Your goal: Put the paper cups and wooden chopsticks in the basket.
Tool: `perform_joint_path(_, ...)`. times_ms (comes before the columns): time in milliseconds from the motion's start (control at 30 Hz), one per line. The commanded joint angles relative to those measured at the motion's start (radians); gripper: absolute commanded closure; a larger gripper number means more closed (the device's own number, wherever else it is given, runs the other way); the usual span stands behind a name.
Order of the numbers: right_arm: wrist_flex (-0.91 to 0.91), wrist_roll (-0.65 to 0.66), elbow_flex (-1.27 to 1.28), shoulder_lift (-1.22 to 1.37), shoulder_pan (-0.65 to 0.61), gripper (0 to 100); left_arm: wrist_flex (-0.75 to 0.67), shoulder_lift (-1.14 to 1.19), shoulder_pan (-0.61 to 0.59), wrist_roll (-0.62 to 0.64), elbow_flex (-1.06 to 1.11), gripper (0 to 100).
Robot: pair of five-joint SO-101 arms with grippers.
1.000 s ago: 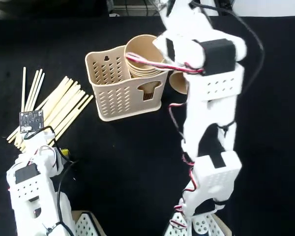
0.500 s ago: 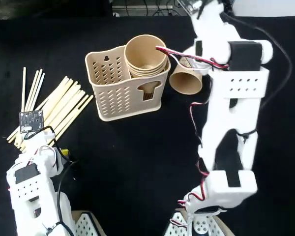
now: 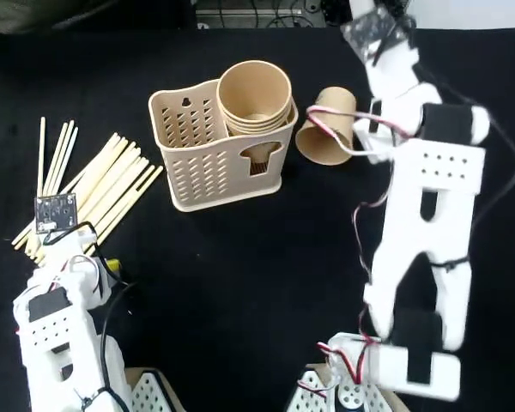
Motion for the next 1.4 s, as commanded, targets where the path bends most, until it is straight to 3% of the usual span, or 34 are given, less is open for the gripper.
perform_joint_path(0, -0.164, 0.087, 0.291, -0.2, 0.012, 98.6, -0.028, -0.011, 0.013, -0.006, -0.001, 75)
perform_joint_path(267, -0.437, 0.12, 0.728, -0.524, 0.018, 98.3, -0.029, -0.011, 0.016, -0.012, -0.001, 89)
perform_joint_path(500, -0.531, 0.129, 0.872, -0.576, 0.029, 98.3, -0.029, -0.011, 0.033, -0.041, 0.005, 93)
perform_joint_path(633, -0.612, 0.236, 0.938, -0.541, 0.035, 98.2, -0.021, -0.011, 0.064, -0.117, 0.01, 97)
perform_joint_path(733, -0.677, 0.244, 0.969, -0.513, 0.048, 97.4, -0.021, -0.011, 0.067, -0.118, 0.01, 97)
perform_joint_path(1000, -0.856, 0.247, 0.967, -0.384, 0.023, 77.8, -0.028, -0.011, 0.068, -0.118, 0.01, 97)
perform_joint_path(1367, -1.336, 0.167, 0.935, 0.033, -0.052, 77.6, -0.029, -0.011, 0.068, -0.118, 0.01, 97)
